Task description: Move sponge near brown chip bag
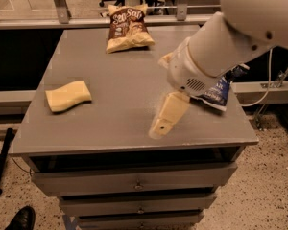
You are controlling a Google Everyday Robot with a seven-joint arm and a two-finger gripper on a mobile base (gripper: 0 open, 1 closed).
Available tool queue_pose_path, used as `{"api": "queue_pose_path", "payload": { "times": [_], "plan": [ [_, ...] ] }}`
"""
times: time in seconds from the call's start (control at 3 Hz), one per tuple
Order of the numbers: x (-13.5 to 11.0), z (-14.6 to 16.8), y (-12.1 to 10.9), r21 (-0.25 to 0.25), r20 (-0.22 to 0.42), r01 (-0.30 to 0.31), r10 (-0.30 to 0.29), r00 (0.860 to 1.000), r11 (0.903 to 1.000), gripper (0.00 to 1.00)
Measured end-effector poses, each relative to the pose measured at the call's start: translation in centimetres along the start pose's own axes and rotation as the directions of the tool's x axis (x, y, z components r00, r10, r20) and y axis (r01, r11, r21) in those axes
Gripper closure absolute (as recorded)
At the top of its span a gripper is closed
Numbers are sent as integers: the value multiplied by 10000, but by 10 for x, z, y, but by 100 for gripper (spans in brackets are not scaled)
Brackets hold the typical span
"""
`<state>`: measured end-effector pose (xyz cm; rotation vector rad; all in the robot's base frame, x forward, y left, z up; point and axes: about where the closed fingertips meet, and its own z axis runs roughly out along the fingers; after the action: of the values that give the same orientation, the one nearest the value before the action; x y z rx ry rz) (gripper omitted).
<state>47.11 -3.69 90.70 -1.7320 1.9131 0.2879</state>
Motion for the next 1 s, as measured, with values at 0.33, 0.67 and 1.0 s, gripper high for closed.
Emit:
{"api": "queue_pose_path", "payload": {
  "times": [0.33,0.67,1.0],
  "plan": [
    [-37,43,-7,-232,1251,255,-225,9919,9994,0],
    [-77,80,-17,-374,2380,409,-309,9708,9985,0],
    [-104,111,-27,-484,2990,307,-148,9541,9984,0]
  ]
}}
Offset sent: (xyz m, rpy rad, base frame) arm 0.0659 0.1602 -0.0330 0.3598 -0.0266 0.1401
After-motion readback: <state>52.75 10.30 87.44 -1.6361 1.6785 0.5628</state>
